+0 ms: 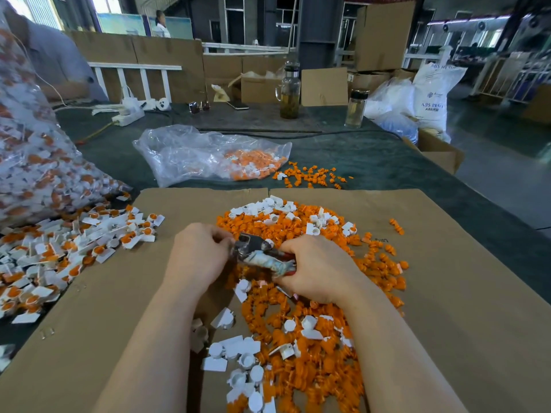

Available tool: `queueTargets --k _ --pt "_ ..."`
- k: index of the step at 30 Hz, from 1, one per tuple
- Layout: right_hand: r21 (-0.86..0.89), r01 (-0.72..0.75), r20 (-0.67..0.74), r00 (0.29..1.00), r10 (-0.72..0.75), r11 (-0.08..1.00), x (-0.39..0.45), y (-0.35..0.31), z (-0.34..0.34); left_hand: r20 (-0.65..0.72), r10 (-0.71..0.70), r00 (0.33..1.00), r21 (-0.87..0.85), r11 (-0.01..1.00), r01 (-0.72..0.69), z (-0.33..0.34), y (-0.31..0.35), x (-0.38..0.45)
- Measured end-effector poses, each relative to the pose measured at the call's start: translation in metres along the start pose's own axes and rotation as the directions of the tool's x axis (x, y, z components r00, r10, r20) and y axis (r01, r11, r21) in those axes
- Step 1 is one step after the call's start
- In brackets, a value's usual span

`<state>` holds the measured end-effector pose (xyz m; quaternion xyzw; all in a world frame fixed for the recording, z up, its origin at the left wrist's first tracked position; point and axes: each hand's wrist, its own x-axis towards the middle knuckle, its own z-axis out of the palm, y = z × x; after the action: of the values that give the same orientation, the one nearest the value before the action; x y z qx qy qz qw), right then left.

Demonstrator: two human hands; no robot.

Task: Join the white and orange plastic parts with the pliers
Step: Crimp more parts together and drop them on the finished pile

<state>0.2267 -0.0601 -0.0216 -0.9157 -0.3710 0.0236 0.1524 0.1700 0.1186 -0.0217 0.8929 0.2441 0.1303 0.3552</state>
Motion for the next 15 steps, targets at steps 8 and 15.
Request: queueTargets --k 8,15 --pt "0.010 -0.052 0.022 0.998 0.052 0.999 0.001 0.001 0.002 -0.096 -0.095 0.991 -0.318 0.946 0.060 -0.005 0.006 -0.006" --pt "0.311 -0.154 -0.265 0.934 0.241 0.938 0.002 0.012 -0.003 0.062 -0.203 0.977 -0.722 0.667 0.185 -0.002 0.023 -0.013"
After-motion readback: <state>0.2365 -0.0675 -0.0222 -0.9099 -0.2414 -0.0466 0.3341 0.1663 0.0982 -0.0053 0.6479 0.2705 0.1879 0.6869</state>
